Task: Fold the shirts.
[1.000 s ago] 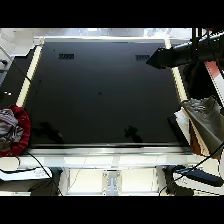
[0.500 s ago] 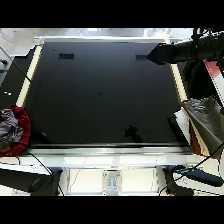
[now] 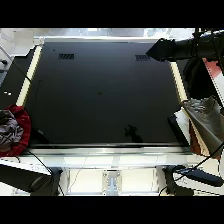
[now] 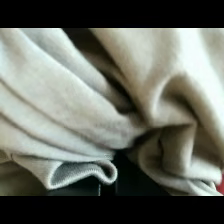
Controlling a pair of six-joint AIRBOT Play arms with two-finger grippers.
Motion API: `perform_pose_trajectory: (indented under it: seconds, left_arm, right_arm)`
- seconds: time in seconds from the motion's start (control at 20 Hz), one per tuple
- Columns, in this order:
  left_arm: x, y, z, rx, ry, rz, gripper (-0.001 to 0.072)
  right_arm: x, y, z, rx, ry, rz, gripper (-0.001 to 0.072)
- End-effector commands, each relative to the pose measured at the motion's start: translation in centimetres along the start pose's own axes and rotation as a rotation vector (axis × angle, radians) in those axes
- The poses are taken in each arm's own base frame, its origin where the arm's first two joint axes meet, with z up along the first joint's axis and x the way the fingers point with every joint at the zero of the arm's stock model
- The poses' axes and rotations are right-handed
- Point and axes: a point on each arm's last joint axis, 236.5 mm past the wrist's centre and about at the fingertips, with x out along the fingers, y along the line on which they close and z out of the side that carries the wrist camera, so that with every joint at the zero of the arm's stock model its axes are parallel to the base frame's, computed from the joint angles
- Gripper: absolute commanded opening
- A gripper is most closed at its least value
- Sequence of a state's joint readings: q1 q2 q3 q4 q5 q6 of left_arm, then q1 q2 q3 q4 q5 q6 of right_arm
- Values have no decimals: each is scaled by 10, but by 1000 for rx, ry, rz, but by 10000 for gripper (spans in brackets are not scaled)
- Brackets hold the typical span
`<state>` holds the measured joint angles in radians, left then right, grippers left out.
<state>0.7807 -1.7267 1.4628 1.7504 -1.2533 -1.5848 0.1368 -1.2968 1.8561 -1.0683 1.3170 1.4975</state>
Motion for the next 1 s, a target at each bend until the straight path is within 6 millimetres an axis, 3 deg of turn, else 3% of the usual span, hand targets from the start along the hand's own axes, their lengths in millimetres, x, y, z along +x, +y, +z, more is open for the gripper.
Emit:
perform_pose_trajectory:
  seconds: [0.0, 0.1, 0.2, 0.3, 0.35, 0.4, 0.5, 0.65, 0.7, 0.75, 0.8, 0.85, 0.9, 0.95]
  left_arm:
    - [-56, -44, 20, 17, -145, -198, 10]
    - [-136, -93, 45, -25, -355, -464, 11]
    - [-256, -151, 45, -48, -549, -863, 10]
    - [-371, -200, 7, 90, -676, -1215, 11]
    - [-410, -218, -19, 183, -718, -1314, 11]
    - [-434, -237, -46, 263, -722, -1364, 11]
    - [-449, -277, -105, 449, -649, -1399, 11]
    - [-447, -336, -211, 772, -396, -1473, 17]
    - [-441, -352, -244, 870, -316, -1474, 171]
    - [-434, -364, -267, 942, -273, -1453, 547]
    - [-425, -374, -283, 1004, -258, -1415, 697]
    - [-413, -381, -289, 1066, -282, -1361, 713]
    - [-397, -386, -280, 1106, -344, -1270, 712]
    - [-379, -387, -259, 1093, -406, -1158, 711]
  right_arm:
    - [0, 1, 1, 9, -4, 3, 429]
    - [-1, 0, 1, 7, -5, -1, 429]
    - [-2, -1, 2, 3, -7, -8, 430]
    - [-4, -6, 2, -6, -8, -34, 429]
    - [-5, -9, 2, -14, -10, -47, 429]
    - [-7, -12, 2, -21, -11, -65, 430]
    - [-10, -18, 2, -34, -14, -98, 429]
    - [-15, -22, 3, -44, -21, -121, 429]
    - [-16, -23, 4, -48, -24, -129, 430]
    - [-17, -25, 4, -52, -25, -140, 430]
    - [-18, -28, 4, -75, -22, -153, 431]
    - [-18, -32, 3, -110, -17, -169, 431]
    - [-19, -36, 3, -129, -14, -189, 431]
    - [-20, -43, 3, -147, -8, -216, 431]
